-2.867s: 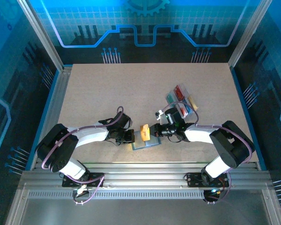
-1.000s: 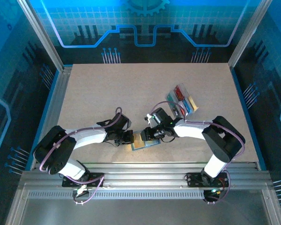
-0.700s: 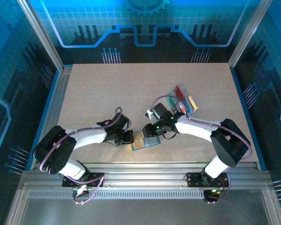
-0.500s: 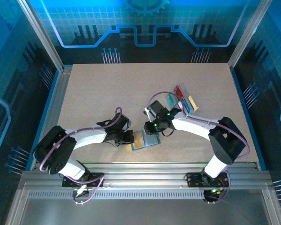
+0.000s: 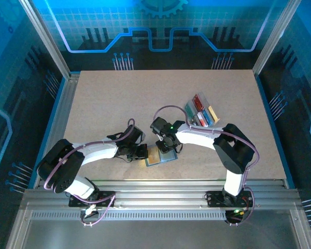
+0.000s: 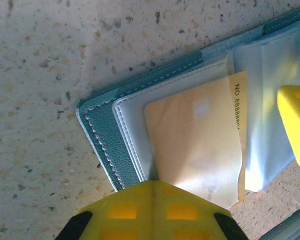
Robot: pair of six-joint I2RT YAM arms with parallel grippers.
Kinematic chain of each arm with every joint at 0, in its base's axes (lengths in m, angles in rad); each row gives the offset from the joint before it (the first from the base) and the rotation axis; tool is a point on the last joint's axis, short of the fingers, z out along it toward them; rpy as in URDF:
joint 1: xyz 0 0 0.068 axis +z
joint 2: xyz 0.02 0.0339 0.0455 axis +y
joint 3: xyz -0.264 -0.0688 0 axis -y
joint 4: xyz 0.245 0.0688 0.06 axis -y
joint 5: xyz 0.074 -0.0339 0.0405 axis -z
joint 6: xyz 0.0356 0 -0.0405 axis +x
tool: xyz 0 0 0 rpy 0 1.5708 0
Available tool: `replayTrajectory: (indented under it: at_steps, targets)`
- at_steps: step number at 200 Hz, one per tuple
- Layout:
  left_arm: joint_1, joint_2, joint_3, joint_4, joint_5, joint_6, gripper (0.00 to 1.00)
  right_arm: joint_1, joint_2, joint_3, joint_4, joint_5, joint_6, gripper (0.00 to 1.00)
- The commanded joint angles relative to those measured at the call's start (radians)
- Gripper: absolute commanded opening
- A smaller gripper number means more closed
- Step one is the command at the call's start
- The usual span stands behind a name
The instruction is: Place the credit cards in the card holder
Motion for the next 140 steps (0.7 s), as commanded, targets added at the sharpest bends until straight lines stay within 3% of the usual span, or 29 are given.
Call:
replayTrajectory:
  at_steps: [1, 66, 140]
  targets:
    - [0.009, 0.005, -0.024, -0.013, -0.007, -0.009, 0.0, 0.011, 0.028, 0.019, -0.055, 0.066, -0.006, 0.36]
    - [0.01, 0.006, -0.019, -0.013, -0.004, -0.009, 0.0, 0.016, 0.088, 0.004, -0.046, 0.046, 0.002, 0.35]
    - [0.011, 0.032, -0.035, 0.005, -0.009, -0.006, 0.0, 0.02, 0.036, 0.016, -0.06, 0.057, -0.005, 0.0]
